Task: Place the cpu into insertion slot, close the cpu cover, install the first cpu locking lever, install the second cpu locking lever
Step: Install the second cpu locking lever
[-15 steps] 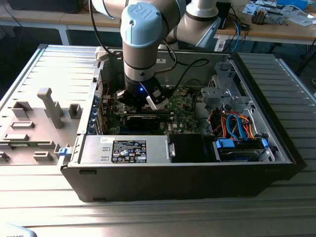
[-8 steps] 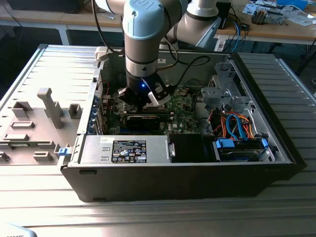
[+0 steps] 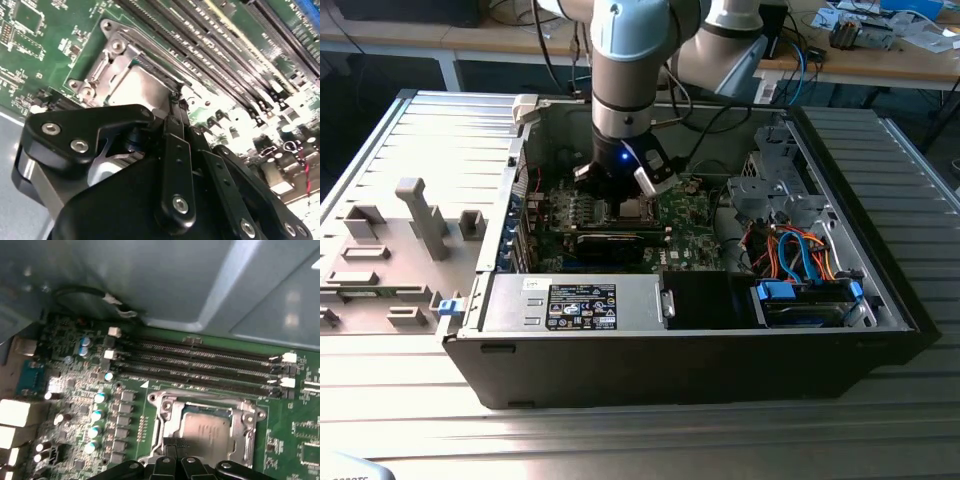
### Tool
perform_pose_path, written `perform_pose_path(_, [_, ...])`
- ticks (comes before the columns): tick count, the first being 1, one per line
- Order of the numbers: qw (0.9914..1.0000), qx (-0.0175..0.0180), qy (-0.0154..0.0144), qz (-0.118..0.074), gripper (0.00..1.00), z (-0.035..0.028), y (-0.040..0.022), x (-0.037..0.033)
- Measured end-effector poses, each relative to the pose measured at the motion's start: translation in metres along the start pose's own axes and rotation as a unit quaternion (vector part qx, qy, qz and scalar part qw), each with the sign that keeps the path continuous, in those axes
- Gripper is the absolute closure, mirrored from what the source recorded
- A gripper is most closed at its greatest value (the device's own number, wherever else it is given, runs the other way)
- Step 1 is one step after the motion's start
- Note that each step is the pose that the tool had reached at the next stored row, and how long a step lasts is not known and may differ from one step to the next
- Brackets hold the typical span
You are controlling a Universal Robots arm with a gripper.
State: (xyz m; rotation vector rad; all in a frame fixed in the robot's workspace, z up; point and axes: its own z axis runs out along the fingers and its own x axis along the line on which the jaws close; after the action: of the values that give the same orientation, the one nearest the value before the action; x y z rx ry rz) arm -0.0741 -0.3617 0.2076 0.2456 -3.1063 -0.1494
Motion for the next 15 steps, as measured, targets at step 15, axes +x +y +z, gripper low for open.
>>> perform_pose_path(15, [0.99872, 0.0492, 0.0114, 0.002, 0.89, -0.0193, 0.0167, -0.0223])
